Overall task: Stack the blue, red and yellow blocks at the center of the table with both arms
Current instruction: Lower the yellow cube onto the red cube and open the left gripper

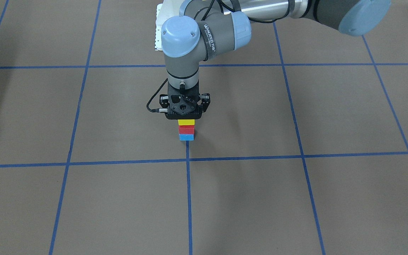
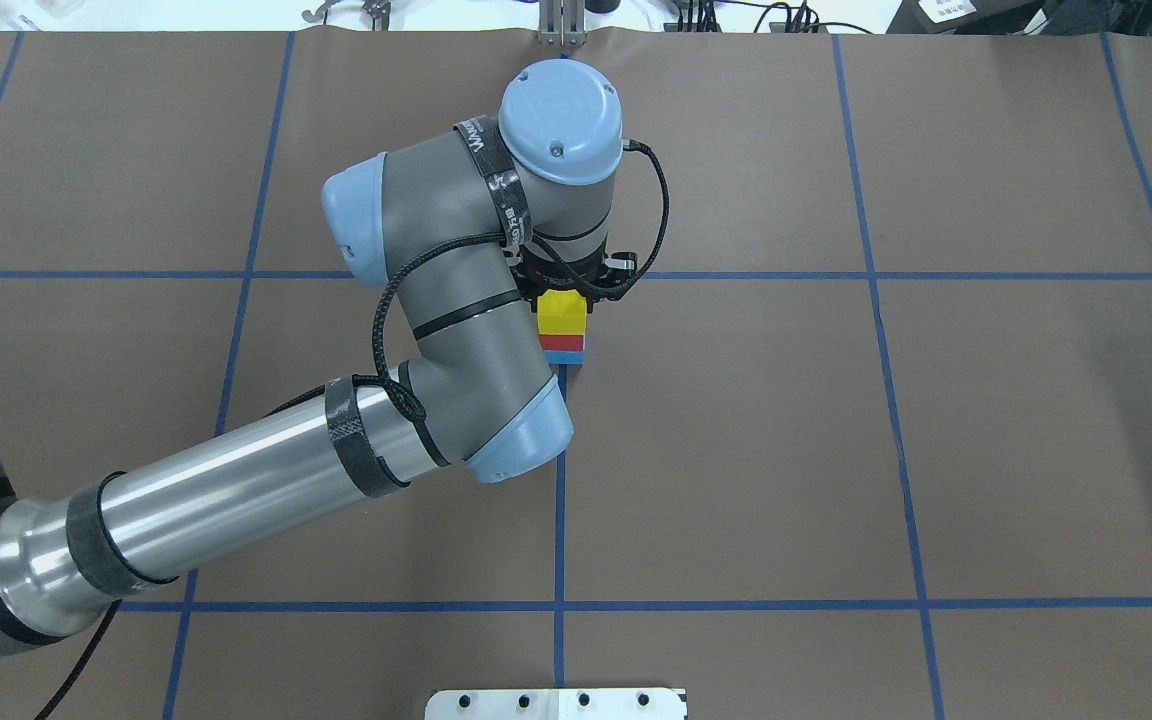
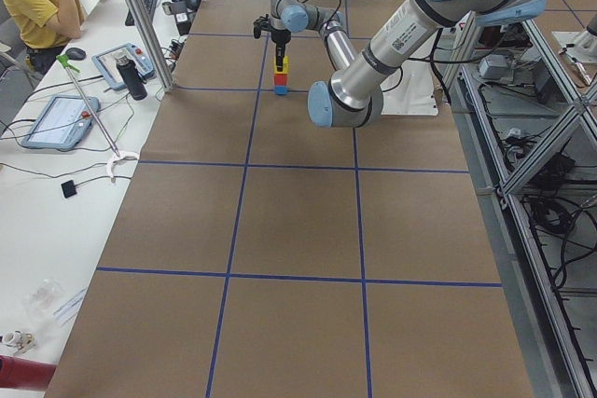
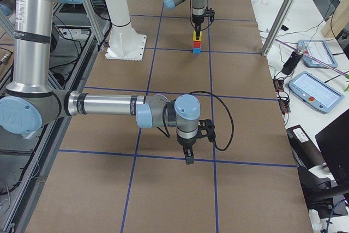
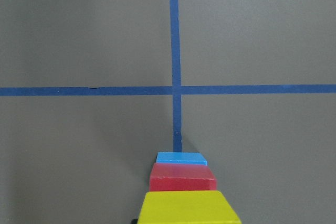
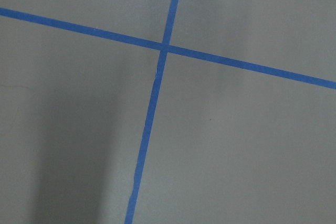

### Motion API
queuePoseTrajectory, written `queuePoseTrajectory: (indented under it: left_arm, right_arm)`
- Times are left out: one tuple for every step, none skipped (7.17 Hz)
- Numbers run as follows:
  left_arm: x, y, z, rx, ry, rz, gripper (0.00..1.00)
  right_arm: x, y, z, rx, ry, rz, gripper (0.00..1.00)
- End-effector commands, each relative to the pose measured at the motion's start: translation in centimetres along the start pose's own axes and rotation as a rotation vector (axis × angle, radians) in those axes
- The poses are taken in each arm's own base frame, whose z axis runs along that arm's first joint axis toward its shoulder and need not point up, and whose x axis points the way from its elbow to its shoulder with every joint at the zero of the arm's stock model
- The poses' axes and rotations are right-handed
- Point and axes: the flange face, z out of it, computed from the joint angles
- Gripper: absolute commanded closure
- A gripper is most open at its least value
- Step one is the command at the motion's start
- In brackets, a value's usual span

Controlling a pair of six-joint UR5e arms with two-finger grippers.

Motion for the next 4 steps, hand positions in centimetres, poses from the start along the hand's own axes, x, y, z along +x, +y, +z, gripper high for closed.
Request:
queuePoseTrajectory:
  left_arm:
    - [0.10,-0.08,0.09,0.000,0.000,0.007,1.00]
    - [0.07,-0.19,0.07,0.003,0.002,0.025,1.00]
    - [-0.07,-0.38,0.37,0.001,-0.004,0.025,1.00]
    - [-0.13,-0.43,0.59,-0.001,-0.008,0.026,1.00]
  right_arm:
    - [0.04,0.02,0.06,-0.001,0.000,0.001,0.00]
    - [0.00,0.00,0.00,0.000,0.000,0.000,0.00]
    - [0.00,0.00,0.00,0.000,0.000,0.000,0.00]
    - [0.05,0.03,0.07,-0.002,0.000,0.002,0.00]
